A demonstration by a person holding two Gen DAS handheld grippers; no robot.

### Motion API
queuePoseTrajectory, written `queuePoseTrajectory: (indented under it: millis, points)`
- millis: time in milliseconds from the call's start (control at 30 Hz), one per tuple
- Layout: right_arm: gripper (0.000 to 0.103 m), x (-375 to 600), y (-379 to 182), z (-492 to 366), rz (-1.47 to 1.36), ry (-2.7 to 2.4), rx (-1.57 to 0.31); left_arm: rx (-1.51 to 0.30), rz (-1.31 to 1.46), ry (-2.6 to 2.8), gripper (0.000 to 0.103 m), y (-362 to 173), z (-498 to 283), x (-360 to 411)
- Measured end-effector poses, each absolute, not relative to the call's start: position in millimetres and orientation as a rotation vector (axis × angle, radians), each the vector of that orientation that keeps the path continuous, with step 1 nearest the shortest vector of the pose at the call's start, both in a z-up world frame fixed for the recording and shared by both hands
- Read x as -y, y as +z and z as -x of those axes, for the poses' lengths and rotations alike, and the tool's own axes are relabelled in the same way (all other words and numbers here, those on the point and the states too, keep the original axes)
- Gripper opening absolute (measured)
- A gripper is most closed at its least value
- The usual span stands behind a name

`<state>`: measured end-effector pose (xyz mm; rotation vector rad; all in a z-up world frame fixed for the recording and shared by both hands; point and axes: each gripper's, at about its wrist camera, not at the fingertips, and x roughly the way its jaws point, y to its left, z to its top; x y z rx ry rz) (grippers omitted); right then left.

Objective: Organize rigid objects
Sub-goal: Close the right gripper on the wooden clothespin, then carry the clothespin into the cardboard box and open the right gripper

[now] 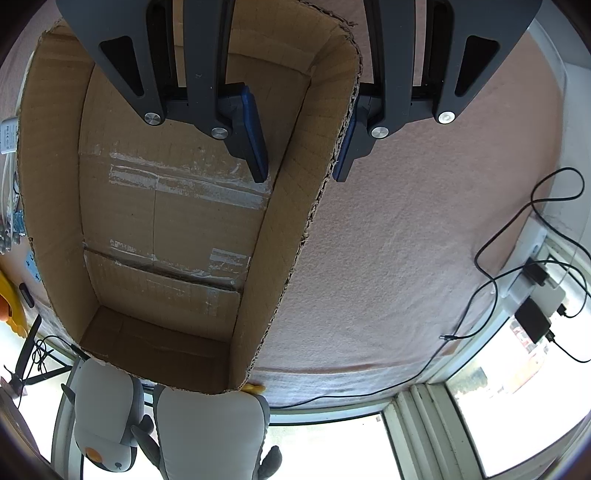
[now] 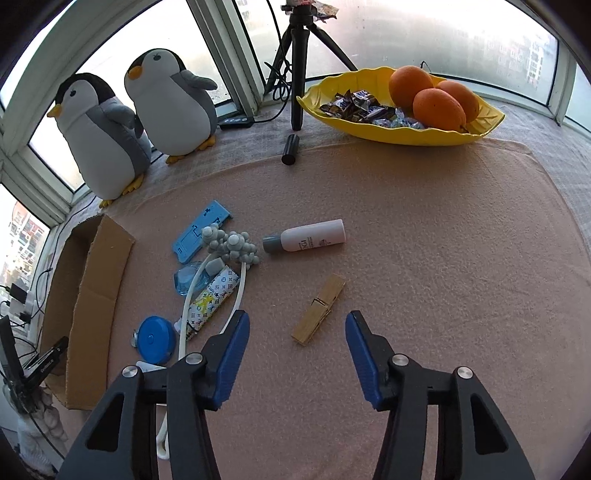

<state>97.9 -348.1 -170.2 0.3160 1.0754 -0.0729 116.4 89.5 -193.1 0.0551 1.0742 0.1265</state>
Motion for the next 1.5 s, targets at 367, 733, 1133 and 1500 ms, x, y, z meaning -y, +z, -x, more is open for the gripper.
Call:
queuePoseTrajectory:
  millis: [367,733,1133,1500]
  points:
    - [0.035,350.7,-201.9,-128.6,-0.293,-0.133,-1.202,-1.071,-0.046,0.123,0.035,-193.0,-115.8,-90.0]
    - [0.021,351.2,-210.1,-136.4,-0.233,-0.150,-1.246,-1.069,-0.037,0.115,0.035,-193.4,-115.5,-90.3]
    - [0.012,356.3,-204.8,-125.9,-0.259,-0.134,-1.222,-1.069,-0.037,0.115,0.035,-193.6,-116.7,-89.5]
    - [0.012,307.7,-163.8,-110.2,-0.252,0.005,-1.139,-1.068,-0.037,0.115,0.035,-193.9,-117.0,-88.7]
